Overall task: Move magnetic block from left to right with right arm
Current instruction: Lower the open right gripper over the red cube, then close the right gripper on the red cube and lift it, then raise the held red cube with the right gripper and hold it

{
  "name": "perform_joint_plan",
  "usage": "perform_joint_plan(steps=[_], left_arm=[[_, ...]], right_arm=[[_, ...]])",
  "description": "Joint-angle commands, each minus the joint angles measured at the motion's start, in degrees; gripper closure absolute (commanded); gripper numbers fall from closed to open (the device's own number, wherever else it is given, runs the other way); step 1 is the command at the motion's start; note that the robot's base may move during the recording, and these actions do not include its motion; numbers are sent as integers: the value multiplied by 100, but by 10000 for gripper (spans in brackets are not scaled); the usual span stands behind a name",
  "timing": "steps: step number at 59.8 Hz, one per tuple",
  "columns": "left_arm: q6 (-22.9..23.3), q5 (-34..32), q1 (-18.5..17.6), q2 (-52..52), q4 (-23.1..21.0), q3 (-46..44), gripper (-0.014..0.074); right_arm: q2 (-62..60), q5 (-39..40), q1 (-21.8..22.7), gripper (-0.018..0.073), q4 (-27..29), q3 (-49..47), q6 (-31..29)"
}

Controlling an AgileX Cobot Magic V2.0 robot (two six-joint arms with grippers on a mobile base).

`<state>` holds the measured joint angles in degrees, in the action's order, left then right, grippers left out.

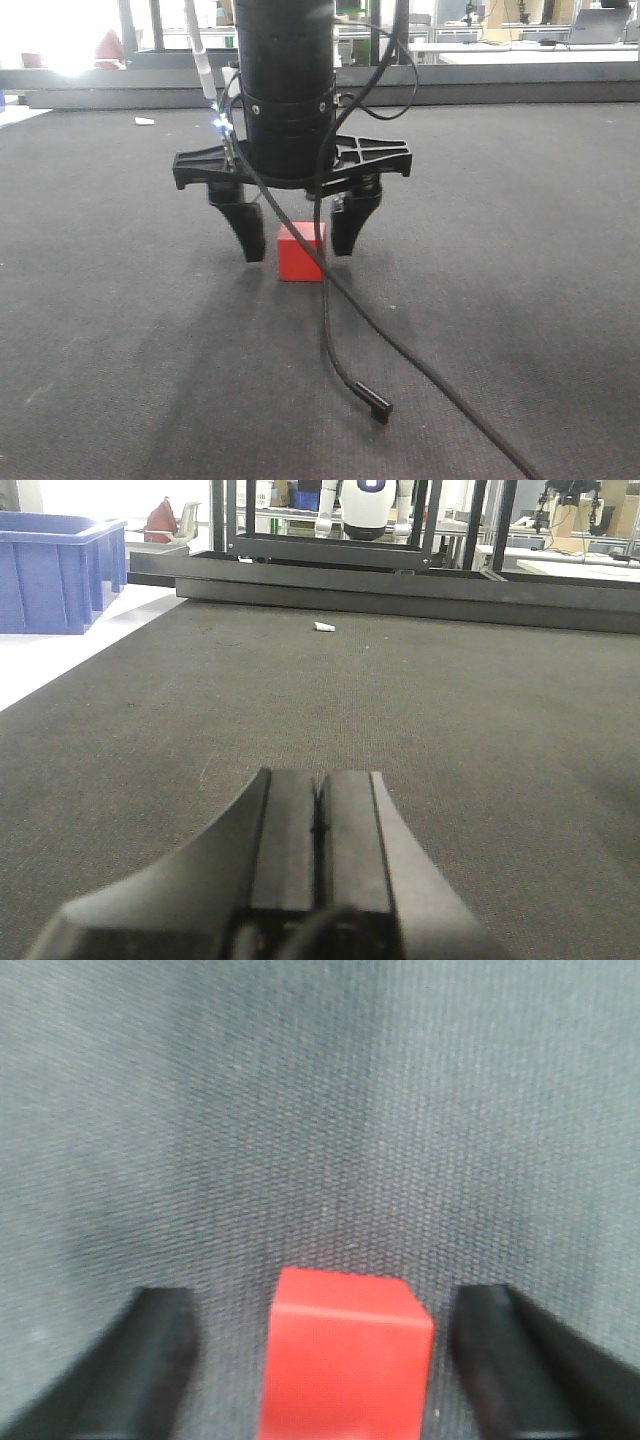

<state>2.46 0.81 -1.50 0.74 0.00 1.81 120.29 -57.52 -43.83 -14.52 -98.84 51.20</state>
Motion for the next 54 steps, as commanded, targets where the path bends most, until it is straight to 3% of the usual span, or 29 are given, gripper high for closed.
perform_joint_plan(steps=[1,10,15,39,54], left_arm=[[25,-514,11,84,0,59,713],[25,-514,11,84,0,59,713],[25,-514,11,84,0,59,712],[25,-514,11,84,0,59,713],[25,-514,11,84,0,59,713]], right_arm=[[-337,82,30,198,-87,-204,11],[-353,-4,35,408,-87,-215,5],[-419,-4,72,450,-67,-215,-65],[-1443,-237,773,452,75,-172,-1842],[-2655,188,1415,452,334,865,-2591]])
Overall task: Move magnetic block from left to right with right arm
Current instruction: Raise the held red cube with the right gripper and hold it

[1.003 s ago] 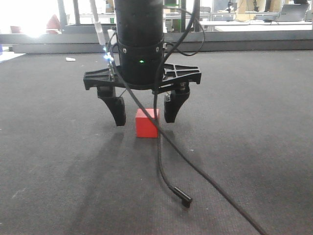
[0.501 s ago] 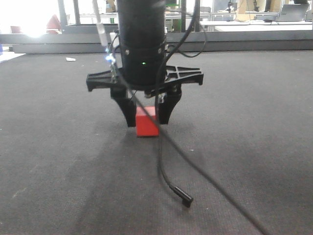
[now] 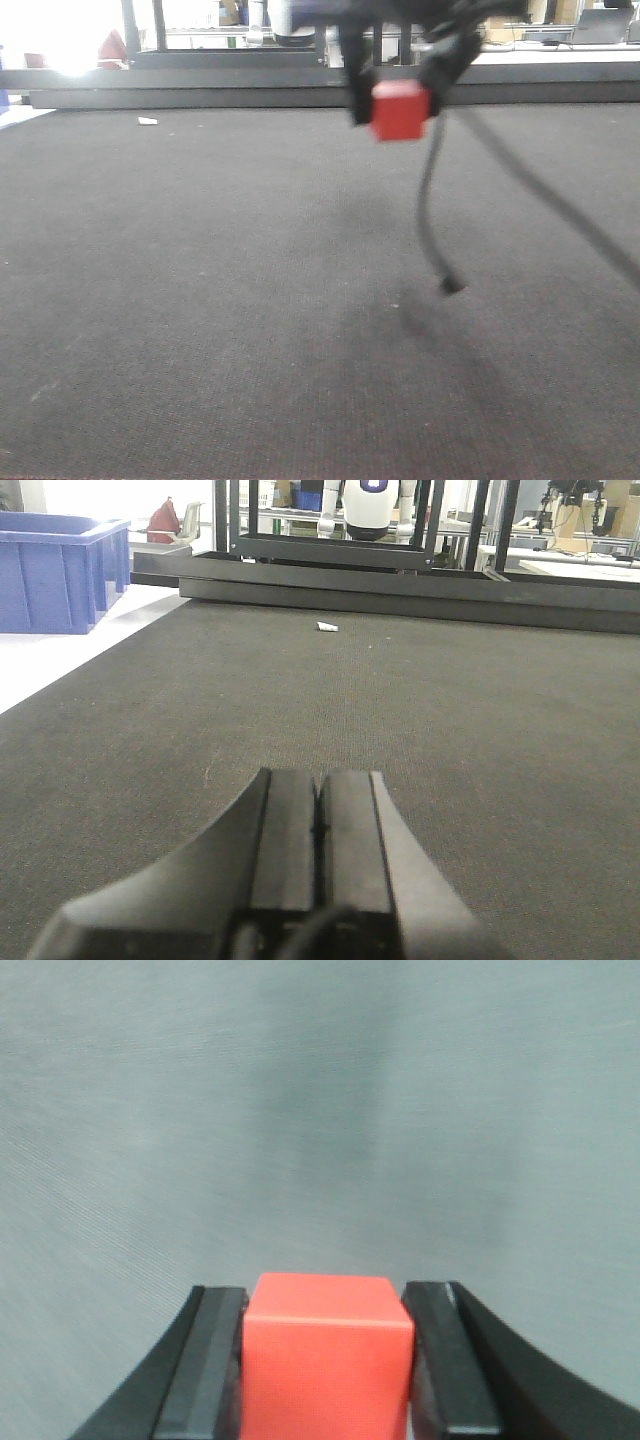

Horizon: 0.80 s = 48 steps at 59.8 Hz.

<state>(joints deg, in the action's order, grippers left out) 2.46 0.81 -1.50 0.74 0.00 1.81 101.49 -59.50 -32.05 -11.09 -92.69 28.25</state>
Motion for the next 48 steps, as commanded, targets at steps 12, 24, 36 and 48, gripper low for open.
perform_joint_plan(steps=[12,24,36,48], left_arm=[[25,-514,11,84,0,59,713],[25,-514,11,84,0,59,713],[25,-514,11,84,0,59,713],[25,-514,11,84,0,59,713]], right_arm=[[-1936,1132,895,452,55,1723,-608],[-3196,1826,1420,452,66,3232,-859],[-4466,2303,1700,452,66,4565,-1178],[-5805,2544,1686,452,96,5336,-1315]])
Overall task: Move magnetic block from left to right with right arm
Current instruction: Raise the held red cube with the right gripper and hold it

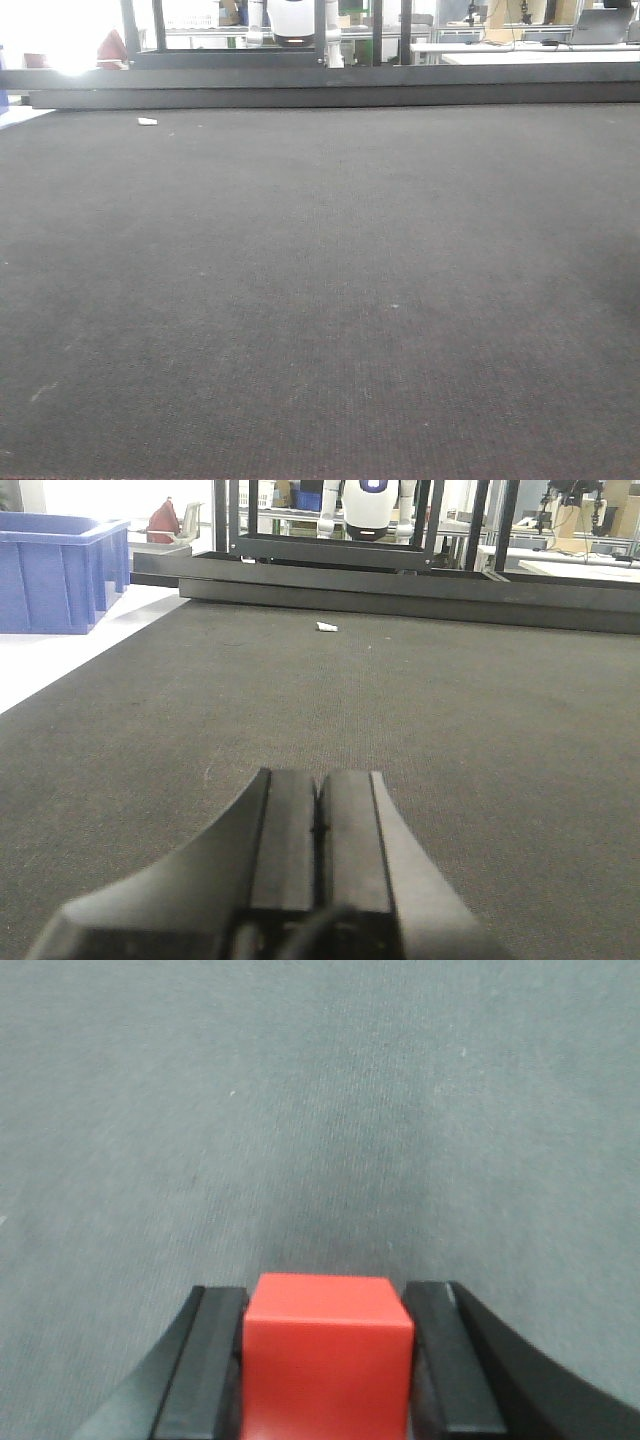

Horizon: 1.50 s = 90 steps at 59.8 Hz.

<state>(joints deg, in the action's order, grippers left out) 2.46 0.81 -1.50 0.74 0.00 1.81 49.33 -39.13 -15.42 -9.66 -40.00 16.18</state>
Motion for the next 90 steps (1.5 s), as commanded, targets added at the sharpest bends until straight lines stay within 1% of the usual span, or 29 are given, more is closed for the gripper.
perform_joint_plan(steps=[1,8,22,41,51,90], left_arm=[[25,-514,11,84,0,59,713],[25,-514,11,84,0,59,713],[25,-514,11,84,0,59,713],[25,-514,11,84,0,59,713],[25,-514,11,84,0,59,713],[25,-514,11,84,0,59,713]], right_arm=[[-696,507,23,459,-47,101,-122],[-1521,460,21,459,-53,259,-165],[-2918,353,21,459,-53,278,-340],[-4176,116,21,459,-53,278,-344],[-4487,109,21,459,-53,278,-344],[-4494,109,21,459,-48,278,-344]])
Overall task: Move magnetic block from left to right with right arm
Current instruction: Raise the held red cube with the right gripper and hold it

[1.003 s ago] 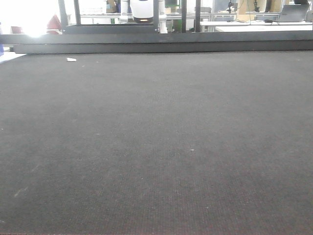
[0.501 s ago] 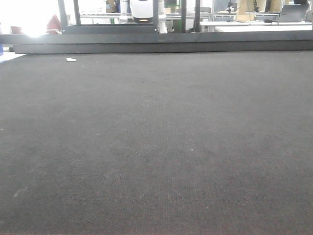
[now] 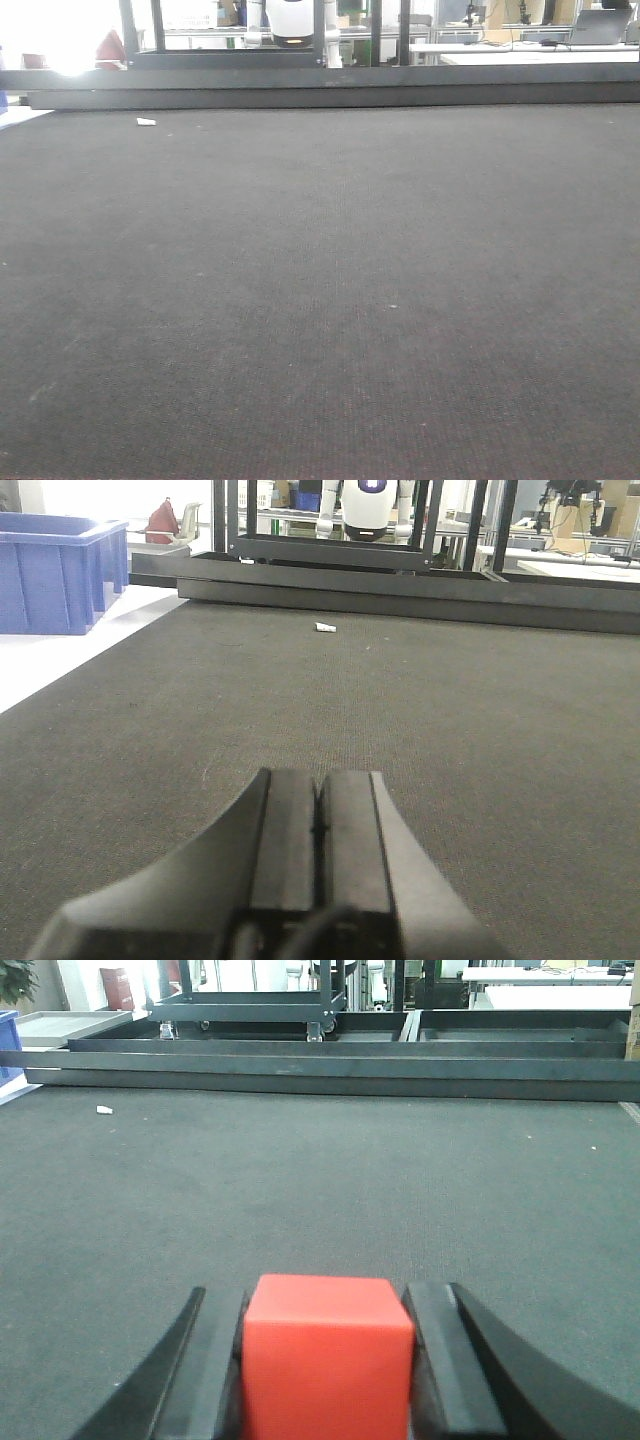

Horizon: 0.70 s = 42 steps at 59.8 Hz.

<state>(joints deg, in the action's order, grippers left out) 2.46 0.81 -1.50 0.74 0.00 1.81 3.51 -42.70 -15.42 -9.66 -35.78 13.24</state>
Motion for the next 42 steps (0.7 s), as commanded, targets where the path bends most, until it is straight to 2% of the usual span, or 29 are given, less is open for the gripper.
perform_joint_plan(steps=[1,42], left_arm=[[25,-514,11,84,0,59,713],[25,-514,11,84,0,59,713]], right_arm=[[89,465,21,459,-48,-144,-50],[89,465,21,459,-48,-144,-50]])
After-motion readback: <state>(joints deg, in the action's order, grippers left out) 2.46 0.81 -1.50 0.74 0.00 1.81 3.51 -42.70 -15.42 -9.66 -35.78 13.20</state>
